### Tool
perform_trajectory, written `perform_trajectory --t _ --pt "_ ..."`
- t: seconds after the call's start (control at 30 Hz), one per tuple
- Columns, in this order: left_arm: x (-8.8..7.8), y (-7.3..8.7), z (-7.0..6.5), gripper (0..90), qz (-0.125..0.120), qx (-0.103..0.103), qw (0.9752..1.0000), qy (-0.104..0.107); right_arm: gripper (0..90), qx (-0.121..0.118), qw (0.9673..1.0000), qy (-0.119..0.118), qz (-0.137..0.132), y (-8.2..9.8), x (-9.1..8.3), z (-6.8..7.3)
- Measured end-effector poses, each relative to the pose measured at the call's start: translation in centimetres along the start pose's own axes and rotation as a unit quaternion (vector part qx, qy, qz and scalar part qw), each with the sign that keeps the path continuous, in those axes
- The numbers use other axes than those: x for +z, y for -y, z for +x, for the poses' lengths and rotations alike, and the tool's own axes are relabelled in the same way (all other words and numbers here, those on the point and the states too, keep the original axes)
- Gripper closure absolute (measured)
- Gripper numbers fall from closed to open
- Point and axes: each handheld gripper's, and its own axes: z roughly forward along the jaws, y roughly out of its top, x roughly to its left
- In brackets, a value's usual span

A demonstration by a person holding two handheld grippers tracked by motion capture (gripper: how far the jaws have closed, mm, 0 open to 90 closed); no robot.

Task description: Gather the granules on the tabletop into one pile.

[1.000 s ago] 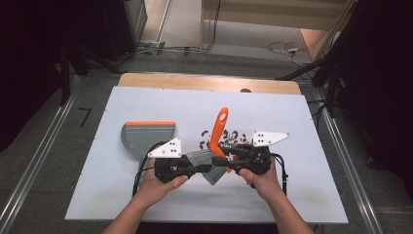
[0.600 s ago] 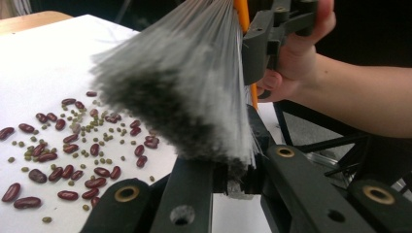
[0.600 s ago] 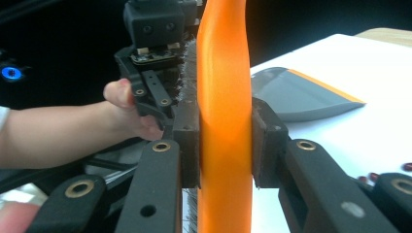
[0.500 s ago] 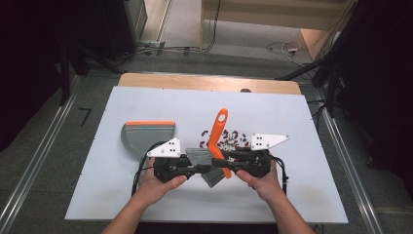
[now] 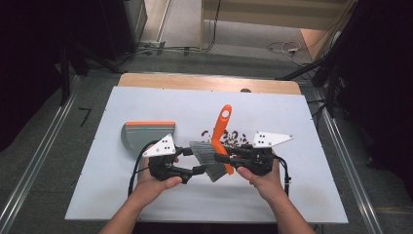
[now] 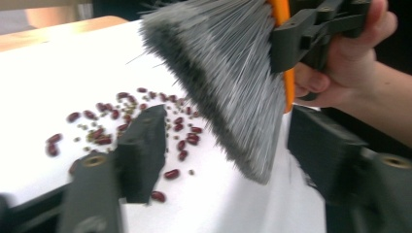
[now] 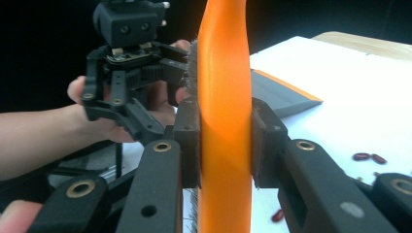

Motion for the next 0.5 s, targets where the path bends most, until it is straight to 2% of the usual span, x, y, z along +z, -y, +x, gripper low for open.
perform_trajectory --t 0.1,0.17,0.5 --pt "-0.2 0.0 0.1 21.9 -0.002 -0.003 0.9999 -0.016 68.5 -0.001 0.9999 0.013 -0.001 0.0 -0.2 -0.1" --pt "-0.3 0.1 0.1 15.3 -0.003 -0.006 0.9997 -0.024 68.5 0.000 0.9995 0.032 0.003 0.0 -0.4 -0.2" --pt "-1.3 0.2 0.4 5.1 -0.011 -0.015 0.9987 -0.048 68.5 0.008 0.9973 0.073 0.001 -0.1 -1.1 -0.8"
